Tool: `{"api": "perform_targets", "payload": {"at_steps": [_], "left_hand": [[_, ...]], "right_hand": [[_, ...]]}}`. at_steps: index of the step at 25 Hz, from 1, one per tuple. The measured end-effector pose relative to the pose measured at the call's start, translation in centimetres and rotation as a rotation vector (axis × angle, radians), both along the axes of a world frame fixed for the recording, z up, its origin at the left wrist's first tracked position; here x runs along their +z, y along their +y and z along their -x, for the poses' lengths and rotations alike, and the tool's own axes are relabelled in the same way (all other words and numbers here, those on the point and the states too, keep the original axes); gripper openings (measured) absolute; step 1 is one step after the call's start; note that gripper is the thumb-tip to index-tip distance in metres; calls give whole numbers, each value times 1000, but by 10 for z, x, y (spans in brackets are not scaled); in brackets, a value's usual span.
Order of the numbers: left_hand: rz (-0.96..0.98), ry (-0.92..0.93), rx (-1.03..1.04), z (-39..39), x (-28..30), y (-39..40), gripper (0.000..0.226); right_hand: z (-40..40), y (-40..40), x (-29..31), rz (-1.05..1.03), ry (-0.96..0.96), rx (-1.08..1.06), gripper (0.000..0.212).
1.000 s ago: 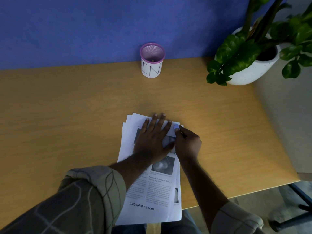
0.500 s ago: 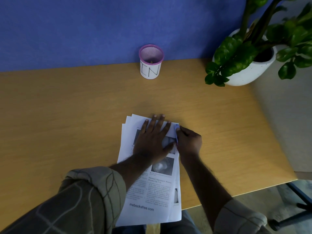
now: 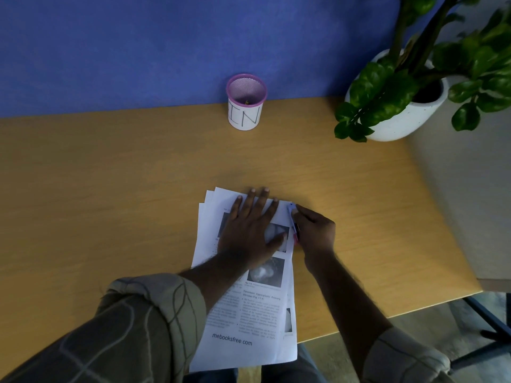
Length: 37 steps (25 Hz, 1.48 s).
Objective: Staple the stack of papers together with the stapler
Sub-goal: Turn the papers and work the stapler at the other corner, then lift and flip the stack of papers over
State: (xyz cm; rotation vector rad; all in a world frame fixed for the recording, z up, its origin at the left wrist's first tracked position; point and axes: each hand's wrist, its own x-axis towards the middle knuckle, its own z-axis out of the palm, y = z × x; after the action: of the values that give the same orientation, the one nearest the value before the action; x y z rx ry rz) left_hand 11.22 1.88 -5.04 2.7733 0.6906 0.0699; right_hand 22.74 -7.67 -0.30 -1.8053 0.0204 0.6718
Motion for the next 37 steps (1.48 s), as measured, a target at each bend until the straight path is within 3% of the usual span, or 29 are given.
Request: {"api": "perform_targets", "payload": {"at_steps": [5, 10, 16, 18, 22, 26, 29, 33, 37], "left_hand": [[17, -13, 14, 0, 0, -1, 83], [9, 13, -5, 2, 1, 1, 84], [-124, -3, -111, 8, 9, 15, 83], [-159, -17, -30, 14, 19, 5, 81], [-41, 80, 277, 22, 39, -44, 95], [128, 229, 341, 19, 51, -64, 117], [178, 316, 330, 17, 52, -61, 127], [254, 261, 378, 17, 51, -57, 125], [269, 222, 407, 16, 48, -59, 122]], "right_hand": [[-4, -3, 6, -9, -54, 32, 24], [-25, -14, 3, 264, -370, 180, 22], [-44, -20, -3, 377, -531, 222, 17], [-49, -19, -6, 410, -550, 198, 18], [-58, -16, -6, 628, -423, 180, 24], [-59, -16, 4, 647, -401, 273, 26], [-53, -20, 13, 654, -534, 348, 28], [-46, -22, 17, 613, -764, 455, 28], [-45, -24, 18, 604, -867, 603, 39]]}}
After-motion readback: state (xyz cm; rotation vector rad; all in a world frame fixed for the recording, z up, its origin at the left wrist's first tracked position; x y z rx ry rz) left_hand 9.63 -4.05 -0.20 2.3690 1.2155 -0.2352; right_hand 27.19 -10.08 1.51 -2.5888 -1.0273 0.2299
